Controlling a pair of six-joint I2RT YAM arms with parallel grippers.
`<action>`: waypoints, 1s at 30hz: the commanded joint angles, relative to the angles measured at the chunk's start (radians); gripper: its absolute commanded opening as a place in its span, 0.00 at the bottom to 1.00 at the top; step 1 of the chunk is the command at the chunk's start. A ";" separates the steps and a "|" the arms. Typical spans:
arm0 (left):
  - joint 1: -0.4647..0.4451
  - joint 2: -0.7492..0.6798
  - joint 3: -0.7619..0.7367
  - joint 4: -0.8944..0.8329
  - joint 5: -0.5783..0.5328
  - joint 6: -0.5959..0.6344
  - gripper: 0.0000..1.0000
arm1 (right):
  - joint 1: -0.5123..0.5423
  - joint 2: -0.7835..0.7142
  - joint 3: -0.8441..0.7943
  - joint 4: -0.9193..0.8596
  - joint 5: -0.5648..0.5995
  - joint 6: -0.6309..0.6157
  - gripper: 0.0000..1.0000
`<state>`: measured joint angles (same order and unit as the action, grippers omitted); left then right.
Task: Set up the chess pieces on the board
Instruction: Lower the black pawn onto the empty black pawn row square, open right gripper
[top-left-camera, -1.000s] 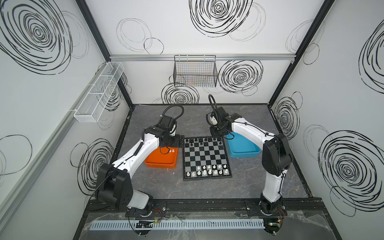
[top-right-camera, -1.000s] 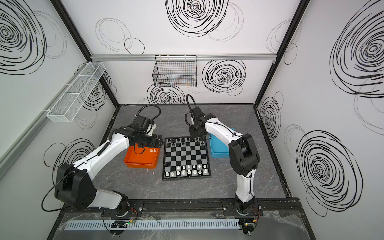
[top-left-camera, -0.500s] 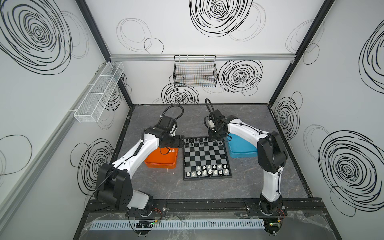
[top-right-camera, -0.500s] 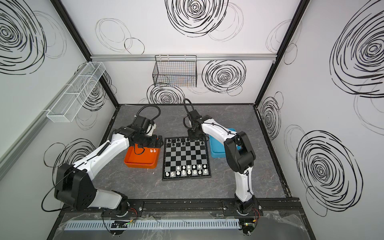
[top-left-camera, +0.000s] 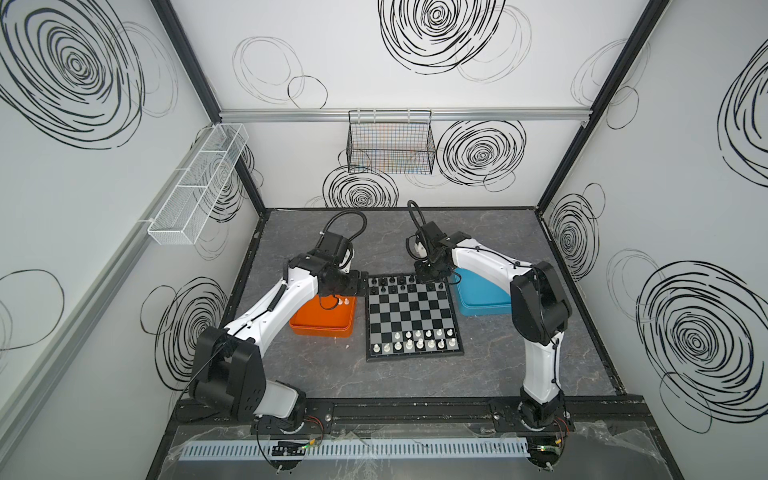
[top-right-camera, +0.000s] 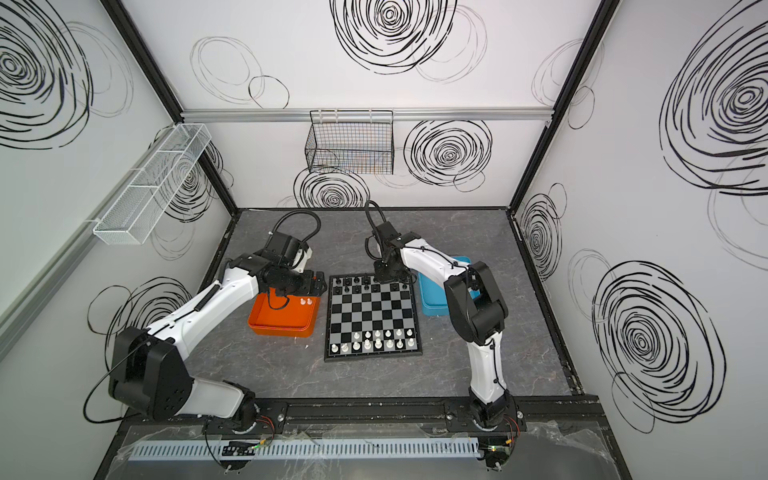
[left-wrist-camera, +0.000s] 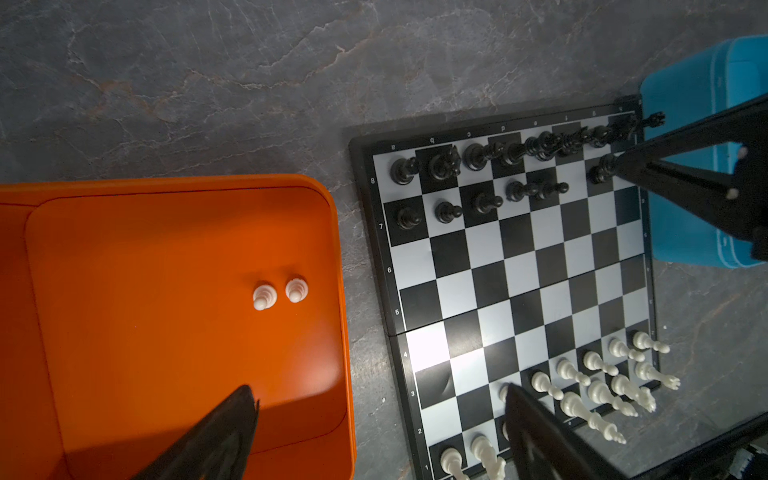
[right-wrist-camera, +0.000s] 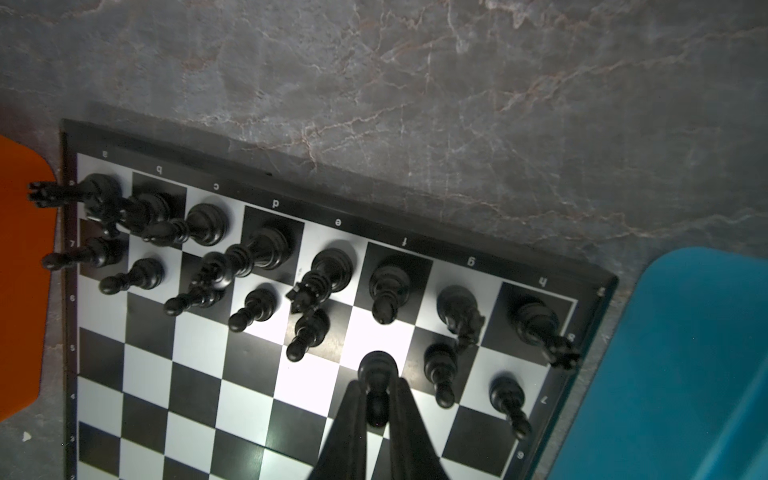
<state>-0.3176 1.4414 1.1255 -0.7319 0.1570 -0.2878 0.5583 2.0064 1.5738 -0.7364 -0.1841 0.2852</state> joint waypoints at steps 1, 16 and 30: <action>0.014 -0.015 -0.012 0.017 0.009 0.006 0.96 | 0.007 0.018 -0.001 -0.026 0.003 0.002 0.14; 0.021 -0.014 -0.018 0.022 0.013 0.007 0.96 | 0.012 0.037 -0.008 -0.021 -0.002 0.003 0.15; 0.022 -0.016 -0.023 0.027 0.017 0.008 0.96 | 0.016 0.043 -0.010 -0.022 -0.005 0.001 0.17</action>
<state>-0.3065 1.4414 1.1149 -0.7300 0.1616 -0.2878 0.5652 2.0365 1.5700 -0.7361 -0.1936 0.2852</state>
